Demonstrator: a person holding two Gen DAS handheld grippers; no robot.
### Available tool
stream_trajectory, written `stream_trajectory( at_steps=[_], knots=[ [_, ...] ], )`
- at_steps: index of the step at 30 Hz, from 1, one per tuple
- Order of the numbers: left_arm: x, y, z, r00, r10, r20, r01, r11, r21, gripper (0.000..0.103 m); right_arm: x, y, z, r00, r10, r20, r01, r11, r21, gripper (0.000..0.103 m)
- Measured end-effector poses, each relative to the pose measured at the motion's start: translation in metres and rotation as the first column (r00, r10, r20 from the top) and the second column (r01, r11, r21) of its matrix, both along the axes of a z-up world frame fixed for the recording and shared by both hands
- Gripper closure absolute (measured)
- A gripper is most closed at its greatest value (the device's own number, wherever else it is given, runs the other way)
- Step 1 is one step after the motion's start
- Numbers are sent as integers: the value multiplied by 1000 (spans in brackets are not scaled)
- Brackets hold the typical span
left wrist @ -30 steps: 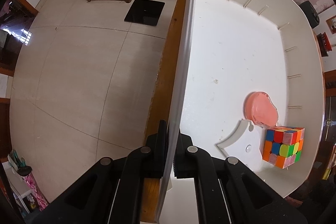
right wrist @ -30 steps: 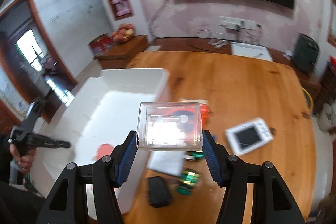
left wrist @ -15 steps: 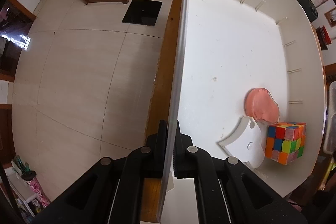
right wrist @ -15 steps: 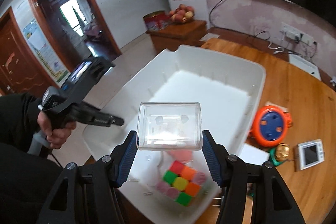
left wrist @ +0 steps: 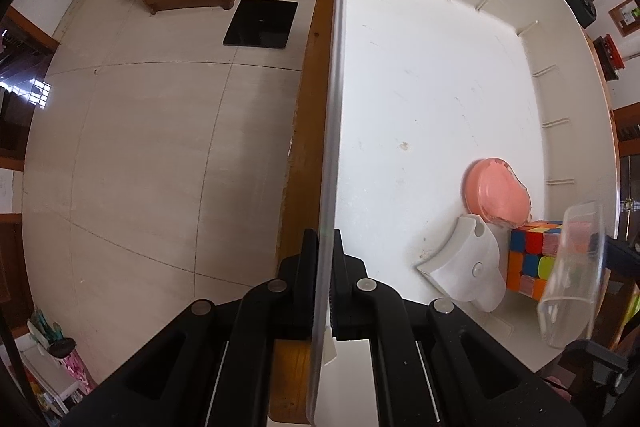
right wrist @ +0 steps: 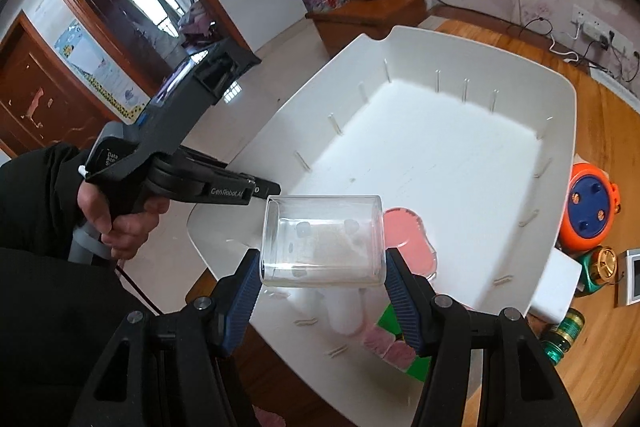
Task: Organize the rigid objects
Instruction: 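Carry the clear plastic box into the tray and release it, then move the right tool to the black charger and grasp it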
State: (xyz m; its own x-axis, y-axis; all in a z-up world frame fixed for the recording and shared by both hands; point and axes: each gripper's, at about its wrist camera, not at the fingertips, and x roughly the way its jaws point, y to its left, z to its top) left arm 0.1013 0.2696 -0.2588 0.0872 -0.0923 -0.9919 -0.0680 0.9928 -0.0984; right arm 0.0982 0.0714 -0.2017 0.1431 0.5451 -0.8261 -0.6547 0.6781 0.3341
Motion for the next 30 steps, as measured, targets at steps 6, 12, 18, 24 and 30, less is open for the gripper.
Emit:
stream_trajectory(
  at_steps=[6,12,18,24,30],
  knots=[
    [-2,1,1,1000,-11,2,11,1000,-1,99,0,2,-6,999,-16,-32,15,999,-30,41],
    [-3,0,1,1000,-18,2,18,1000,1,99,1,0,-3,999,-33,-17,33,999,-39,38],
    [-3,1,1,1000,-19,3,19,1000,-6,99,0,-13,5,996,-82,19,83,996,-39,36],
    [-2,-2,2,999,-35,2,35,999,5,99,-5,-39,22,981,-168,98,167,986,22,32],
    [-3,-6,4,999,-49,11,49,999,13,99,-4,-79,35,935,-315,165,304,949,85,27]
  ],
)
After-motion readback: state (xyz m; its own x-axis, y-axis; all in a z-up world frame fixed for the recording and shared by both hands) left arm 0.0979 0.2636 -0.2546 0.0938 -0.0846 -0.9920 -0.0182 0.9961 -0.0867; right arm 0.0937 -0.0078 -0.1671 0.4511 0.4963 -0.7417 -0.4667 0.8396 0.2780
